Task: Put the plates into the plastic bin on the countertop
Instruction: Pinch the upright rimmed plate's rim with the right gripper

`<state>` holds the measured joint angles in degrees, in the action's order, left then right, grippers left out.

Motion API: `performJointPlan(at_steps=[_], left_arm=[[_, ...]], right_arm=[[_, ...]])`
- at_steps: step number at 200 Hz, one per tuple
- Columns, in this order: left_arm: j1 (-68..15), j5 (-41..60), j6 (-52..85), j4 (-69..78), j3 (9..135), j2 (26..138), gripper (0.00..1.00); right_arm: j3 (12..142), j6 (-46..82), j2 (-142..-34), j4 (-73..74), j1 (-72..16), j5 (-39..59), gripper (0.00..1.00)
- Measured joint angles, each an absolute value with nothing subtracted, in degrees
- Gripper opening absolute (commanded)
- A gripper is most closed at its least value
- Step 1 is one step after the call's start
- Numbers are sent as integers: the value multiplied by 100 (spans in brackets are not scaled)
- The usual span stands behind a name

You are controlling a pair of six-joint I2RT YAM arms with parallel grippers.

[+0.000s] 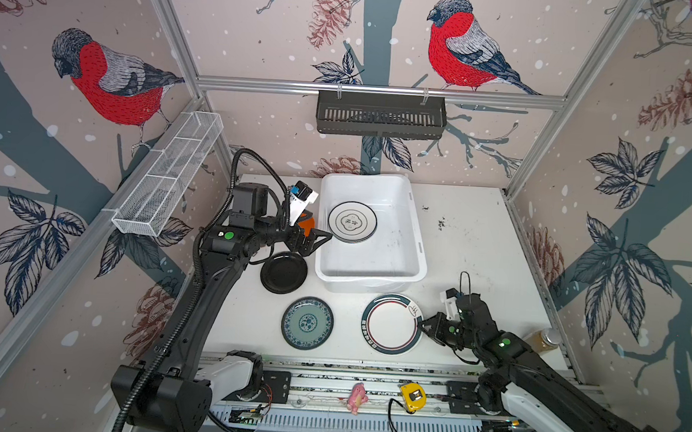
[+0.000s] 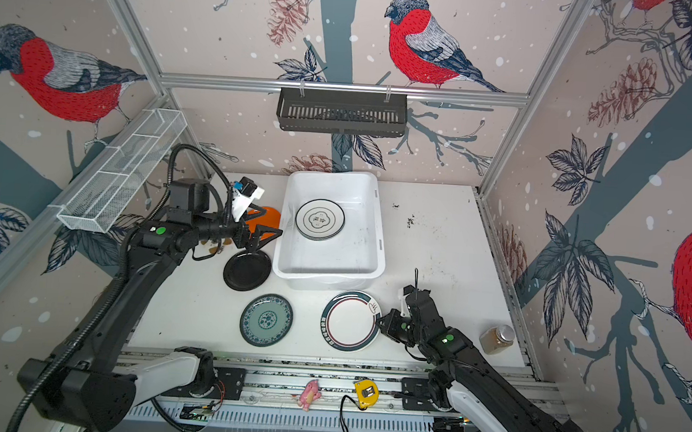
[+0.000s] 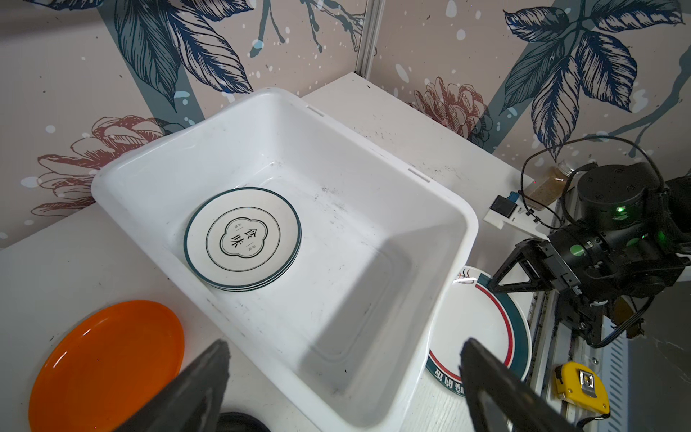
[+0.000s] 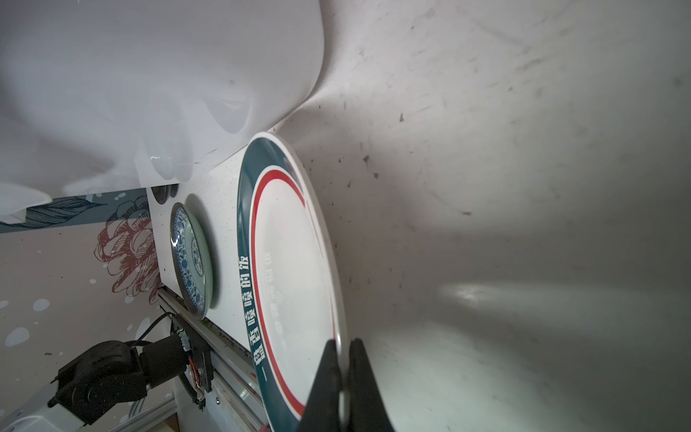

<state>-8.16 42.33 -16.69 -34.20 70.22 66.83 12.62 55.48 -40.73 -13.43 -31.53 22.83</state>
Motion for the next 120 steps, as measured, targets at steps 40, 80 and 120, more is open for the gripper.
performJointPlan(at_steps=[40,80,120], left_arm=[[-816,4239,-1627,-3253,7022,6709,95],[-816,4237,-1540,-3232,7052,6724,95],[-816,4219,-1479,-3197,7096,6731,96]], right_arm=[[1297,5509,-4001,-1356,-3055,2541,2],[1317,5404,-3953,-1417,-2987,2731,2],[1505,5229,-3927,-1695,-2941,2867,2]])
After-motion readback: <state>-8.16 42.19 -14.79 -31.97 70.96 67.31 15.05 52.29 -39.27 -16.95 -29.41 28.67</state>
